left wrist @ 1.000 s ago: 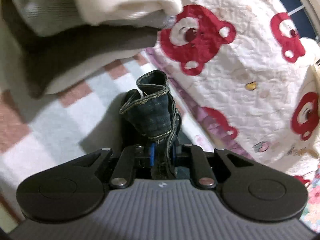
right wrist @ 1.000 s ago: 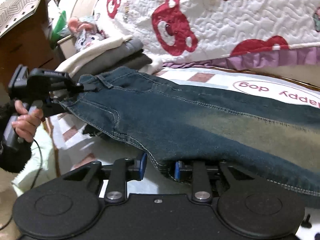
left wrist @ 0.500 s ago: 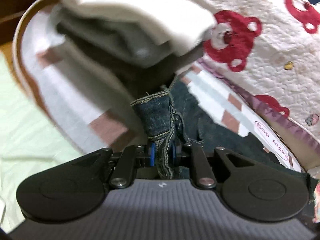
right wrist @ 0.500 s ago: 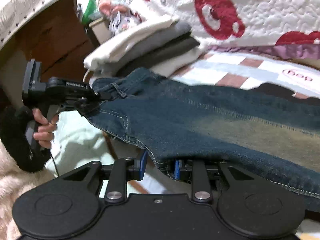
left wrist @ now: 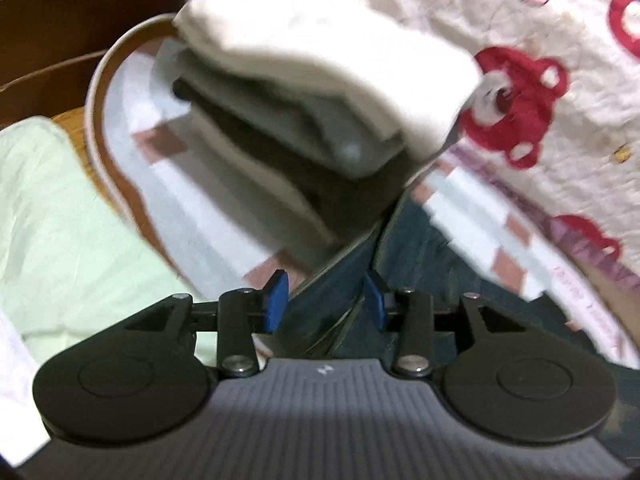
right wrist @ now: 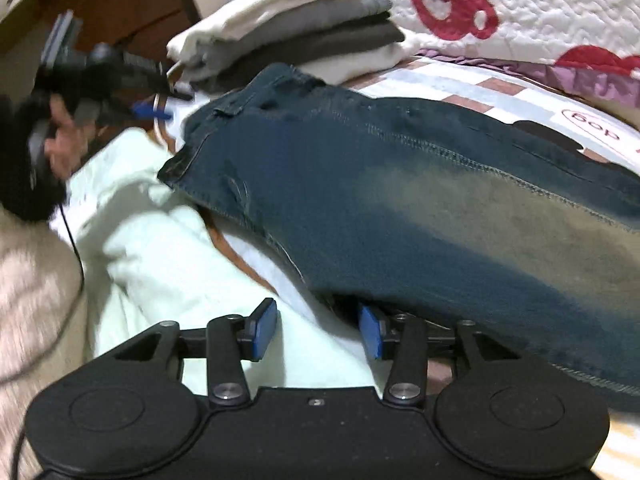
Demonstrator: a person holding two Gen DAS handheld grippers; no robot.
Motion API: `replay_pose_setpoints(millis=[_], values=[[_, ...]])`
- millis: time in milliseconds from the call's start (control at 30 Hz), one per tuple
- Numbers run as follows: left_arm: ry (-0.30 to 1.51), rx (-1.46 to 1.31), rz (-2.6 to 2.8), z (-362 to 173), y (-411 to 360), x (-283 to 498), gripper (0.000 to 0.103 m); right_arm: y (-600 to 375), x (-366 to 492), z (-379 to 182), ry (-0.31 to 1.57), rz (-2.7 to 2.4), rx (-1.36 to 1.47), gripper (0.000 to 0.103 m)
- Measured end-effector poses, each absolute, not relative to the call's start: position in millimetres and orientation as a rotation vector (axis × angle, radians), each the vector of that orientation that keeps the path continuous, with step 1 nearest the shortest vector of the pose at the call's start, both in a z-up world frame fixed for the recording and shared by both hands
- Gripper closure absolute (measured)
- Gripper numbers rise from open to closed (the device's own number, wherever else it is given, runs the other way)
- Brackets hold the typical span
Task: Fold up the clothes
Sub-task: 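Lift the jeans end with the left gripper, fold it over, and release, then grasp the frayed jeans hem with the right gripper and lift it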
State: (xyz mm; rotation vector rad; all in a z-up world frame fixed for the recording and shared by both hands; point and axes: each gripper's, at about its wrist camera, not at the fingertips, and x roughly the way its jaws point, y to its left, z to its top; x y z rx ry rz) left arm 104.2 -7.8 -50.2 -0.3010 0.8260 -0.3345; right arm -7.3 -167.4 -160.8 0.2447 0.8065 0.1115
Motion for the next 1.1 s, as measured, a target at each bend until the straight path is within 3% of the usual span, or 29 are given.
replay_pose_setpoints(millis=[233,533,767,933,1100], values=[[0.813,-0.258,-0.426,-35.7,-36.1,96.2,0.056,-211.1,-47.0,-149.2,0.822,0.051,0.230,0.053],[1.050,0.009,-0.788,-41.1,-224.2,83.9,0.056,-332.6,-170.9,-133.8,0.653,-0.531,0.365,0.050],[0.966,0.057,-0.843,-35.4,-326.7,97.2,0.048,-417.5,-233.6,-144.3,0.586,-0.909,0.438,0.043],[0.899,0.216,-0.806,-86.3,-353.6,79.4,0.048,-473.1,-256.7,-165.0,0.600,-1.030,0.513,0.043],[0.894,0.261,-0.797,-97.9,-358.3,90.3,0.048,-513.2,-263.5,-184.6,0.669,-1.070,0.559,0.043]])
